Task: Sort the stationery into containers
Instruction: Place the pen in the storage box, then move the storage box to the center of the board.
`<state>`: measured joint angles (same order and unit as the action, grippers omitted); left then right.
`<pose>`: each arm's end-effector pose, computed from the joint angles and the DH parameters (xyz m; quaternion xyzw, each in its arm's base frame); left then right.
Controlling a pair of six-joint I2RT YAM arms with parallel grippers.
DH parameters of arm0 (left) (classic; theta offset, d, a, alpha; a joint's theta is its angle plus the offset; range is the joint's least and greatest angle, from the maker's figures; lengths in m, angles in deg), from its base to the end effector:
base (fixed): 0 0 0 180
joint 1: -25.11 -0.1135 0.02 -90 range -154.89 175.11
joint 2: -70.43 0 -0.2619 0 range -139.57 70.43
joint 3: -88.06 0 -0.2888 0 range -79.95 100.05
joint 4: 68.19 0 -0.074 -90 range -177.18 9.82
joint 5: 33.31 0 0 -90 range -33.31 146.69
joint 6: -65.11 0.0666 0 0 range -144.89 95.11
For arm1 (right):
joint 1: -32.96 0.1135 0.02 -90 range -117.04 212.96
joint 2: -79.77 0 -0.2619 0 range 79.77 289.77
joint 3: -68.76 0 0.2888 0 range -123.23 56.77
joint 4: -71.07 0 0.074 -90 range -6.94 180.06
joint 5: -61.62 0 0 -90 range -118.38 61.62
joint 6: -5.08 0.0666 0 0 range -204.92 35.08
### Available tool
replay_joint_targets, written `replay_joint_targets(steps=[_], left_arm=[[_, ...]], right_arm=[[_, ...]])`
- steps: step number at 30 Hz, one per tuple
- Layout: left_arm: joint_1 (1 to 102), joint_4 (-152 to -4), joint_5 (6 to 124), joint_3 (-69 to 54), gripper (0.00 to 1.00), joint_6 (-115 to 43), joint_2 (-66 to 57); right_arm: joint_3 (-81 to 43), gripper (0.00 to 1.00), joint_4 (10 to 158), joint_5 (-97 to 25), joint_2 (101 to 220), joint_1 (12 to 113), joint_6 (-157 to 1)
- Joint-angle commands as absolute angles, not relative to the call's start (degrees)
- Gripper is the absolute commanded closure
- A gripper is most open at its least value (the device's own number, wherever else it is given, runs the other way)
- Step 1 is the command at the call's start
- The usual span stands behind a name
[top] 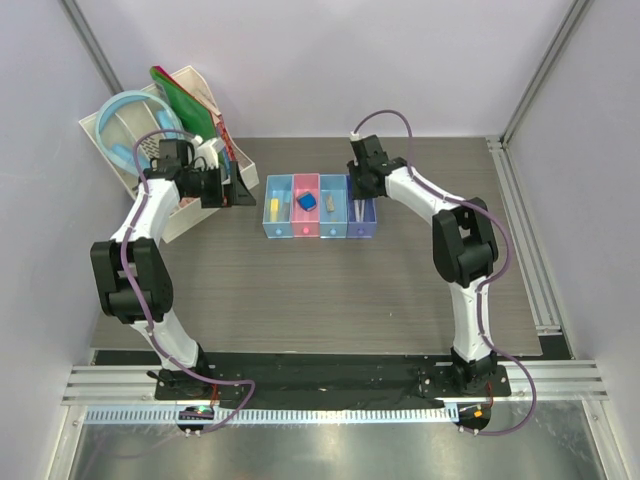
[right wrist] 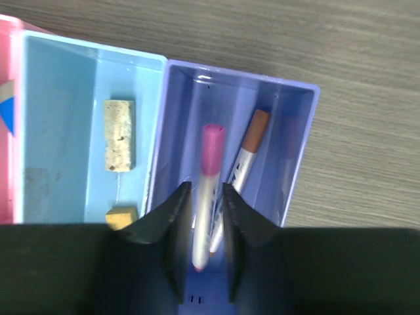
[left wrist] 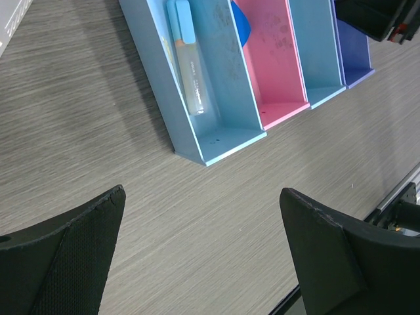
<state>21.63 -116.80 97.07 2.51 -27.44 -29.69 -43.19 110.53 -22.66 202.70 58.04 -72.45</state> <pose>0.4281 -0.0172 0.2415 0.0587 0.8977 -0.3262 0.2905 0.4876 0.2209 0.1702 -0.0864 0.9360 0.0643 0.3351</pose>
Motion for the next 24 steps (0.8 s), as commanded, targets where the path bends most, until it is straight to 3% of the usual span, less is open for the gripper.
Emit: replay_joint_targets(steps=[1, 6, 14, 20, 23, 24], left_arm=[[21.25, -114.72, 99.14, 2.23, 0.0, -27.18, -26.69], [21.25, -114.28, 99.67, 2.32, 0.0, -27.7, -26.6], [21.25, -112.09, 98.01, 1.7, 0.0, -28.23, -27.56], [21.25, -109.37, 97.3, 1.62, 0.0, -29.02, -30.29], [21.33, -108.4, 97.82, 1.35, 0.0, -29.46, -31.43], [21.25, -107.96, 97.83, 1.27, 0.0, -29.72, -31.87]], right_arm=[[-44.83, 0.67, 109.25, -21.17, 196.57, 58.63, -74.63], [-45.27, 0.59, 109.96, -20.29, 195.61, 58.63, -75.6], [-43.69, 0.57, 110.75, -18.28, 191.92, 58.63, -77.62], [-39.92, 0.3, 110.31, -13.44, 188.4, 58.54, -81.31], [-37.11, 0.13, 108.73, -11.68, 186.64, 58.1, -82.28], [-36.4, 0.01, 108.12, -11.94, 186.29, 57.75, -82.28]])
